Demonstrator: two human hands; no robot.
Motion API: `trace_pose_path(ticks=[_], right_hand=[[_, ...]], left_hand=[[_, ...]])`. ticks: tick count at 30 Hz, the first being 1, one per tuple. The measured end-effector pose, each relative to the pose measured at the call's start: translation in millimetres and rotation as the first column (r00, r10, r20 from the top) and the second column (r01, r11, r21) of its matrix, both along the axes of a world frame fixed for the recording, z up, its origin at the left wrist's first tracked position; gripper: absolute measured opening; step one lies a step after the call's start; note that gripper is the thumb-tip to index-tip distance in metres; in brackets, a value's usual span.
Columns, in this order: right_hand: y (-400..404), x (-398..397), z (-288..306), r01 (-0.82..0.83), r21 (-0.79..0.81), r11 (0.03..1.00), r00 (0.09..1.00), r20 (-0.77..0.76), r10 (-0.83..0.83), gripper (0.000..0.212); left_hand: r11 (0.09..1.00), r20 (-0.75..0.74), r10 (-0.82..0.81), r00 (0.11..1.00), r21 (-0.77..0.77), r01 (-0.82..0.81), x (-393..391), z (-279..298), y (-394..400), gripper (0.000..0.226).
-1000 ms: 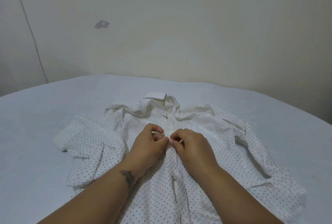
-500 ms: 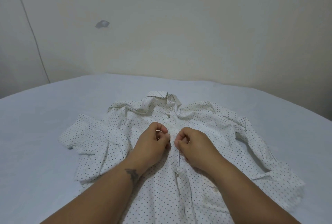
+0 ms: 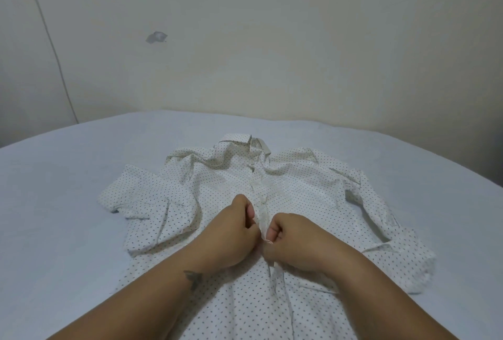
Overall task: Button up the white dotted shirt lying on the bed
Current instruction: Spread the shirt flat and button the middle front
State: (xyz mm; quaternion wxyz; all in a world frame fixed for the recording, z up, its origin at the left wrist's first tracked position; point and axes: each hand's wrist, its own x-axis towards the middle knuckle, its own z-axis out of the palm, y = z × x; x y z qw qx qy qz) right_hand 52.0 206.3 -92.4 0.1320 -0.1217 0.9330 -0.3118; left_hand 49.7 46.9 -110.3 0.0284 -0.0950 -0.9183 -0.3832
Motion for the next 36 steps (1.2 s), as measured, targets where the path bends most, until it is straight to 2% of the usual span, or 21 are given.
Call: trace_pose_path(ticks=[4,8,10,12,18,25,29,32,34,36], right_hand=[[2.1,1.2,-2.9,0.065,-0.036,0.997,0.997,-0.03,-0.066,0.006],[3.7,4.4,-8.6,0.141,-0.171,0.975,0.984,0.131,-0.119,0.008],[4.7,4.9,-10.4,0.182,-0.217,0.959,0.972,0.189,-0.142,0.005],[6.2,4.5,-11.5,0.208,-0.261,0.943,0.964,0.217,-0.153,0.012],[8.3,1.3,-15.6,0.235,-0.317,0.919,0.956,0.247,-0.159,0.02],[10.7,0.0,-18.6,0.22,-0.331,0.918,0.96,0.24,-0.143,0.019],[12.4,-0.6,-19.6,0.209,-0.359,0.909,0.964,0.231,-0.131,0.011],[14.5,-1.9,-20.1,0.207,-0.399,0.893,0.964,0.241,-0.115,0.002],[16.7,-2.5,-20.2,0.204,-0.42,0.884,0.962,0.253,-0.102,0.006],[18.4,-2.9,-20.0,0.206,-0.43,0.879,0.96,0.261,-0.097,0.011]], left_hand=[[0.996,-0.006,-0.061,0.998,-0.072,0.06,13.5,-1.2,-5.8,0.027],[0.986,0.023,-0.033,0.999,-0.161,0.036,22.0,-0.3,-3.4,0.038],[0.981,0.025,-0.009,1.0,-0.192,0.013,23.6,0.6,-1.3,0.034],[0.982,0.028,0.02,0.999,-0.186,-0.015,23.4,1.0,-2.0,0.029],[0.988,0.07,0.013,0.997,-0.151,-0.002,23.2,4.8,-7.3,0.023],[0.948,-0.076,0.005,0.997,-0.317,-0.029,26.6,3.9,-1.7,0.011],[0.935,-0.1,-0.002,0.995,-0.352,-0.033,27.9,6.7,1.5,0.016],[0.942,-0.065,0.006,0.998,-0.336,-0.028,27.5,11.8,1.6,0.015],[0.951,-0.043,0.02,0.999,-0.308,-0.032,24.9,15.6,2.1,0.01],[0.981,0.003,0.025,1.0,-0.191,-0.024,21.6,19.4,3.1,0.005]])
